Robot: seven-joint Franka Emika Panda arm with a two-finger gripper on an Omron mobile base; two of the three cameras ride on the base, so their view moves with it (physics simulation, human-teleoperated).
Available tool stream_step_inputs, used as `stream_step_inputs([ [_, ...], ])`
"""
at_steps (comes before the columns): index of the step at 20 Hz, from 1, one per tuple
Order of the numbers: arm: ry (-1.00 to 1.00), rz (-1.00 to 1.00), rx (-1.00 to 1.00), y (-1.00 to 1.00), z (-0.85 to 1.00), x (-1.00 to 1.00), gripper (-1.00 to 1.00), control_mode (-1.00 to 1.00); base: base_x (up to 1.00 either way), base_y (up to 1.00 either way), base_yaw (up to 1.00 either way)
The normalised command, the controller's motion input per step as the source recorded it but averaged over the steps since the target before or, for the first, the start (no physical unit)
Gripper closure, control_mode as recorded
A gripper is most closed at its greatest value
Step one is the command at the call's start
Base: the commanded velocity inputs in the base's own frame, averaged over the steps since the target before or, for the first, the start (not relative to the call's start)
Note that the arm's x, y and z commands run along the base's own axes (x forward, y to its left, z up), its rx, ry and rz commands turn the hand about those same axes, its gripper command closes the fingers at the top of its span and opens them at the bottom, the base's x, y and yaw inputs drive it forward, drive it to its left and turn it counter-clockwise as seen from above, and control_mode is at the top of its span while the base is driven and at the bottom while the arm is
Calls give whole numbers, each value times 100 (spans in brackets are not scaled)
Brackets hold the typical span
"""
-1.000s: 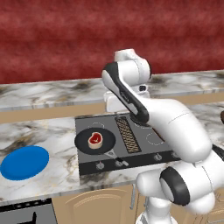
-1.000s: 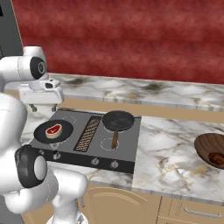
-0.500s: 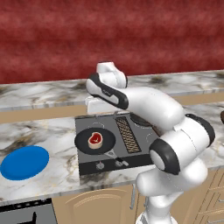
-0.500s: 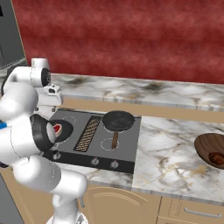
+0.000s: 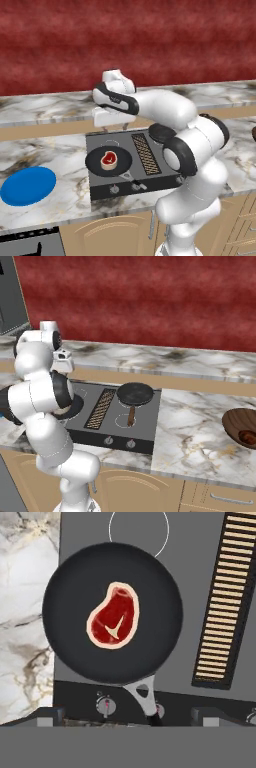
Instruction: Place one of the steaks on the plate and the other in the bowl. Then place the bowl in the fridge.
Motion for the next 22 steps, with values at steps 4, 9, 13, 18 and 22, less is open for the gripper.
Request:
stream_step_inputs([
  [4,2,-18,-1,0,-49,32,-100,-100,0,0,0],
  [9,0,-20,-4,0,-42,28,-100,-100,0,0,0],
  [13,0,-14,-9,0,-30,29,-100,-100,0,0,0],
  [18,-9,4,4,0,-29,27,-100,-100,0,0,0],
  [22,0,9,13,0,-31,9,-100,-100,0,0,0],
])
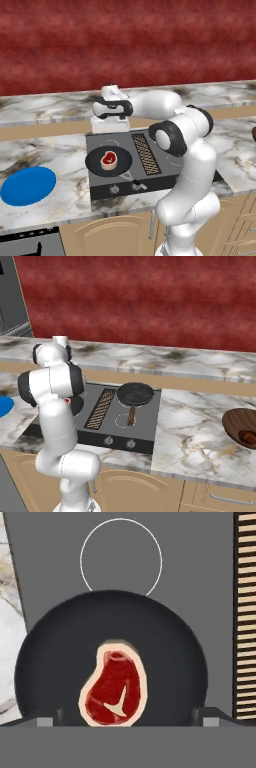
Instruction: Place one of the steaks on the plate and the other in the bowl. Then place the bowl in the fridge.
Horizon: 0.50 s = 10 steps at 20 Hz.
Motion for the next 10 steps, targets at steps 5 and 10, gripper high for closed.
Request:
stream_step_inputs([
  [5,0,11,2,0,-48,0,-100,-100,0,0,0],
  [10,0,10,0,9,-38,0,-100,-100,0,0,0],
])
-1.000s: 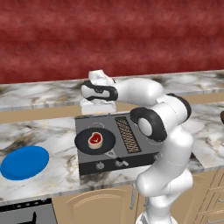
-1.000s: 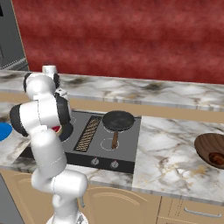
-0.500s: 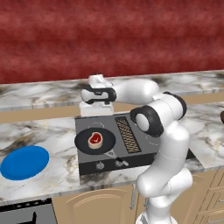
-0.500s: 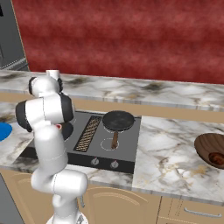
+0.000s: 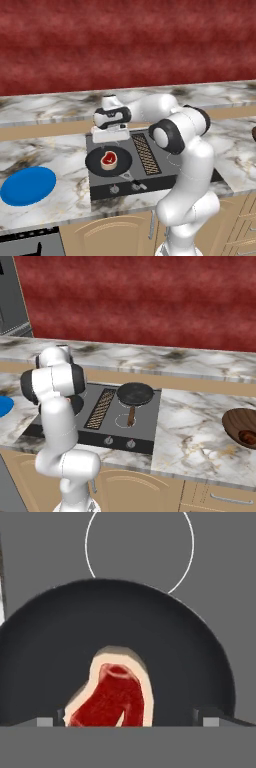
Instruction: Place one of the steaks on the plate and the other in the bowl. Then place the bowl in the fridge.
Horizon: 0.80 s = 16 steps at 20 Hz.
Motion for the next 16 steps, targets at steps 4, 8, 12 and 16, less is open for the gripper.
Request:
stream_step_inputs([
  [4,-3,7,1,19,-30,4,-100,-100,0,0,0],
  [8,-4,5,1,1,-26,16,-100,-100,0,0,0],
  [12,0,0,0,0,-30,13,-100,-100,0,0,0],
  [16,0,1,2,0,-25,6,-100,-100,0,0,0],
])
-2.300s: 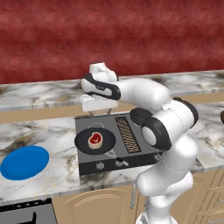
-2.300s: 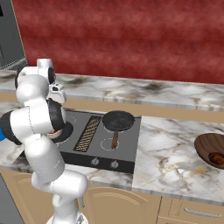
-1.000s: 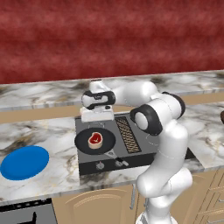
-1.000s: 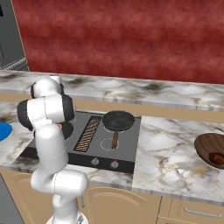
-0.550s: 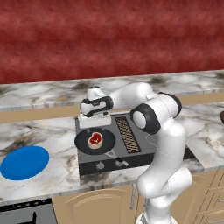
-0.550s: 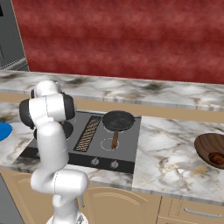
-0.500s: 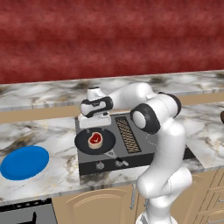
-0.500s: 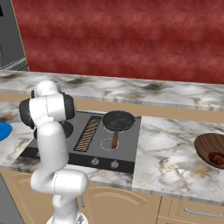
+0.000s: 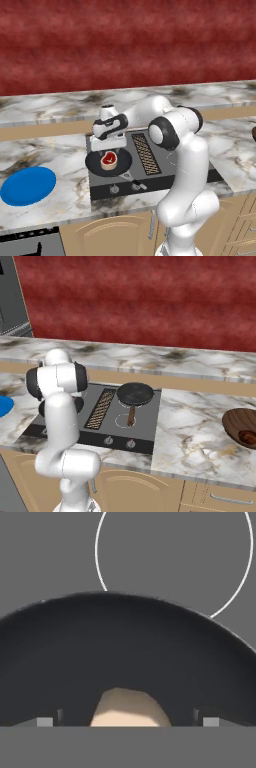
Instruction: Place one of the steaks on the plate and the other in the bowl. Then place the bowl in the fridge.
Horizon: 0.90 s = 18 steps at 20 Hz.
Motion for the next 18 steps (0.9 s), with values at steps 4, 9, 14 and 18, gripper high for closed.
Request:
stream_step_inputs([
  [4,0,2,1,0,-28,0,-100,-100,0,0,0],
  [9,0,2,0,0,-29,0,-100,-100,0,0,0],
  [14,0,0,0,0,-5,0,-100,-100,0,0,0],
  [18,0,0,0,0,0,-12,-100,-100,0,0,0],
])
